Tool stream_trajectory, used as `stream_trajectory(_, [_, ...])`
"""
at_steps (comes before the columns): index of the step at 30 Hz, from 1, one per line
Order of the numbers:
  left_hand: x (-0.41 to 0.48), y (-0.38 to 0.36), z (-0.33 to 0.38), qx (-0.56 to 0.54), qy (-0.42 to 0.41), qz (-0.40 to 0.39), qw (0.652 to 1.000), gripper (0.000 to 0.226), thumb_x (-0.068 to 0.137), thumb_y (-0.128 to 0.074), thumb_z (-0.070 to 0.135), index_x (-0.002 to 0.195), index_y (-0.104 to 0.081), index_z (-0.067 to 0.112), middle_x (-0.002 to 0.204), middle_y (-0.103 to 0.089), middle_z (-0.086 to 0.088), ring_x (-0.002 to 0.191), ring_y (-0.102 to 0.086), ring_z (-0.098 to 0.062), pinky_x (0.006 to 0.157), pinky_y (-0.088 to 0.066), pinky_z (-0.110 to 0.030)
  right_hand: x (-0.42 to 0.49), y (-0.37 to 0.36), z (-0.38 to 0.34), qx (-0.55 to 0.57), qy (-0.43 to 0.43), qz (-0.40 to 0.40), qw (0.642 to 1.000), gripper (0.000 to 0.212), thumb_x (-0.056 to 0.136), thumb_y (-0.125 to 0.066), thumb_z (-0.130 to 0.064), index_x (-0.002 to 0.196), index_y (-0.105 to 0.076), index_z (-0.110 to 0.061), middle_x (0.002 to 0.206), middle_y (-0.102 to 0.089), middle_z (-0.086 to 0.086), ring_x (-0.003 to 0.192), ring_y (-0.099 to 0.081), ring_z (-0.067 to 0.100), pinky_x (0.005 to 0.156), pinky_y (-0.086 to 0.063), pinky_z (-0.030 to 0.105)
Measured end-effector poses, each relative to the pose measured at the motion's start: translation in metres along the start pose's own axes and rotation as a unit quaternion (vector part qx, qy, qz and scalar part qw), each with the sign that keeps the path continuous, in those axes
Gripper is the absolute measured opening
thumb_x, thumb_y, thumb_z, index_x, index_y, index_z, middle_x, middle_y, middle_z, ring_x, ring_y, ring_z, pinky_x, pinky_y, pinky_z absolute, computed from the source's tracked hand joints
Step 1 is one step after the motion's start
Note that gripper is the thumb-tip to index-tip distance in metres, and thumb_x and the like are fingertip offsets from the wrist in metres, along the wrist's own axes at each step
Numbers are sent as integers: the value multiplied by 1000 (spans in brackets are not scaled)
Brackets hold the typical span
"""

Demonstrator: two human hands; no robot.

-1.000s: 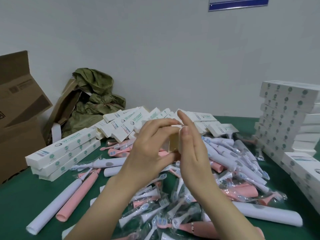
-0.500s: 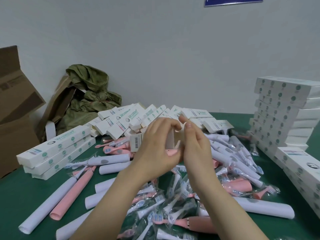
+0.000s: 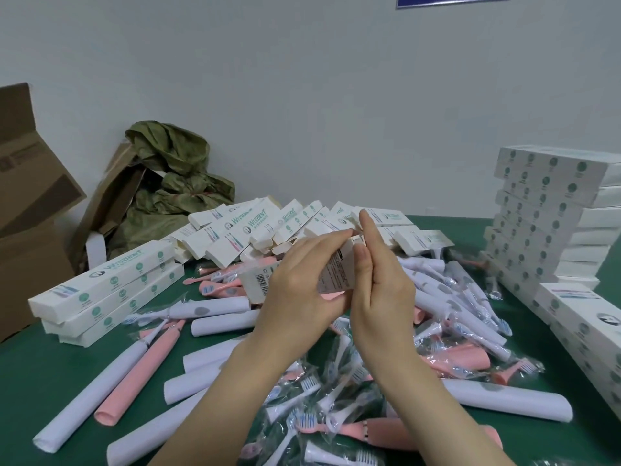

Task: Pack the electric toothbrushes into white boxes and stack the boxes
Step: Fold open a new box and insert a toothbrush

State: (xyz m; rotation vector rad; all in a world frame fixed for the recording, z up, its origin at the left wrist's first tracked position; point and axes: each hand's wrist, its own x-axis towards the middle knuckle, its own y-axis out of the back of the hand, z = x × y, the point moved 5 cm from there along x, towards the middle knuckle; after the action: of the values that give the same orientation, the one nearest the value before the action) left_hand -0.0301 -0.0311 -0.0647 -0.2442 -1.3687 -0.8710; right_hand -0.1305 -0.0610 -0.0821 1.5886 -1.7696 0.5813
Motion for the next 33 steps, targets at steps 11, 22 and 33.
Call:
stream_trajectory(11, [0,13,-5,3,35,19,999,52,69,-70,4,119,-60,14,112,-56,11,104,-53,-6,93,-40,-14,-4,-17,-9,44,3,-106,993,48,96,-21,-59,141,-18,-43,129,-27,-44,125,-22,-25,101,-18,-1])
stream_trajectory(22, [1,53,-23,-420,191,249,852,46,68,-66,23,110,-46,17,94,-60,5,89,-59,-9,78,-51,-28,-13,-9,53,347,-558,-126,743,32,90,-58,-36,105,-59,-8,94,-67,17,73,-64,24,56,-57,29])
stream_trajectory(33, [-19,42,-55,-26,264,-9,964,47,77,-71,18,114,-48,38,122,-49,11,110,-45,9,91,-39,-7,-8,-4,46,241,-339,39,908,21,86,-67,-15,99,-54,-25,98,-71,3,87,-71,18,76,-57,28])
